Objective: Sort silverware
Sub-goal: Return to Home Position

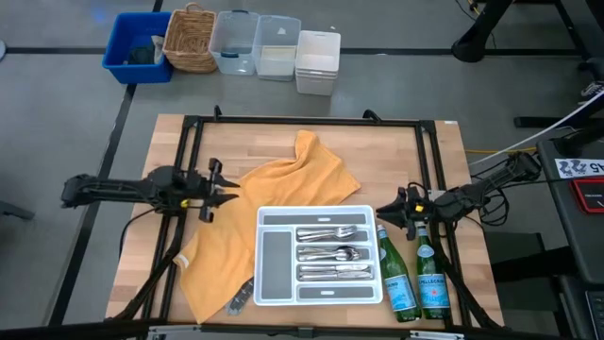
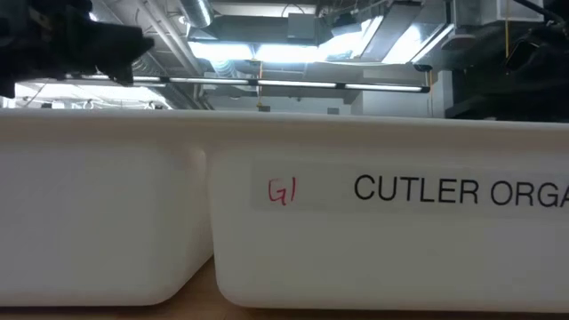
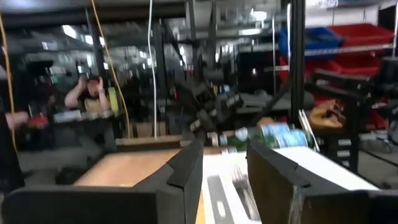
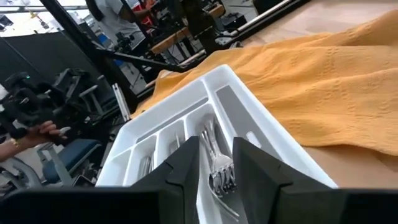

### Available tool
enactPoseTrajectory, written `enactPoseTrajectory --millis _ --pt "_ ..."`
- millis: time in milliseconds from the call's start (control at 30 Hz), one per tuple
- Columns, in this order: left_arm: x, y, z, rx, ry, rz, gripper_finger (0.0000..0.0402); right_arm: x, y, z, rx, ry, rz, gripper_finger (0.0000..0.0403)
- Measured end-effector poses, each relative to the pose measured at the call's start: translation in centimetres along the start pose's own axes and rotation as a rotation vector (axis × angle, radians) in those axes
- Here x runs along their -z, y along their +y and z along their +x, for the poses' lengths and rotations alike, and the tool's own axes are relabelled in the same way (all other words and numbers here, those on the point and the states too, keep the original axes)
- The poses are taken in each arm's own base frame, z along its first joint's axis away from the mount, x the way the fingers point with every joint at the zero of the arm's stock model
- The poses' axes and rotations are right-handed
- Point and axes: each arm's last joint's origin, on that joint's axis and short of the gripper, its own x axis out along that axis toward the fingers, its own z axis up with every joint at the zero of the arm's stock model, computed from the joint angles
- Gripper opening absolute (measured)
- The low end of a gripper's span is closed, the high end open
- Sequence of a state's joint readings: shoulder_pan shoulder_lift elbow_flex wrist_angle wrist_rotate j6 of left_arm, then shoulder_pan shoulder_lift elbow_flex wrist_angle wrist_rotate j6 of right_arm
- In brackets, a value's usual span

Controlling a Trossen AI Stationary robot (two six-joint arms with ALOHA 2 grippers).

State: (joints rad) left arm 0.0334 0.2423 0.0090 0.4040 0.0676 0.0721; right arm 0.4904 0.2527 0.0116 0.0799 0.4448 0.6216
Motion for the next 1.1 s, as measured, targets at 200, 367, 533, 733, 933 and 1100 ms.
enactPoseTrajectory --millis 200,367,533,733,933,1100 --pt "-1.1 0.0 -1.0 -0.011 -0.108 0.075 0.0111 0.0 0.0 0.0 -0.007 0.007 -0.002 0.0099" --pt "-1.0 0.0 -1.6 -0.012 -0.106 0.076 0.0111 -0.6 0.2 0.0 0.028 -0.087 -0.057 0.0099" --pt "-0.8 0.0 -1.6 -0.009 -0.081 0.072 0.0111 -2.2 1.1 -0.4 -0.052 -0.248 -0.162 0.0099" --pt "-0.3 -0.1 -1.5 -0.004 -0.031 0.058 0.0111 -3.1 1.6 -1.0 -0.149 -0.314 -0.247 0.0099" --pt "1.1 -0.2 -1.6 0.006 0.108 -0.034 0.0111 -3.6 1.9 -1.8 -0.262 -0.35 -0.258 0.0099" --pt "1.4 -0.2 -1.6 -0.007 0.147 -0.139 0.0111 -3.4 1.6 -2.2 -0.266 -0.338 -0.28 0.0099"
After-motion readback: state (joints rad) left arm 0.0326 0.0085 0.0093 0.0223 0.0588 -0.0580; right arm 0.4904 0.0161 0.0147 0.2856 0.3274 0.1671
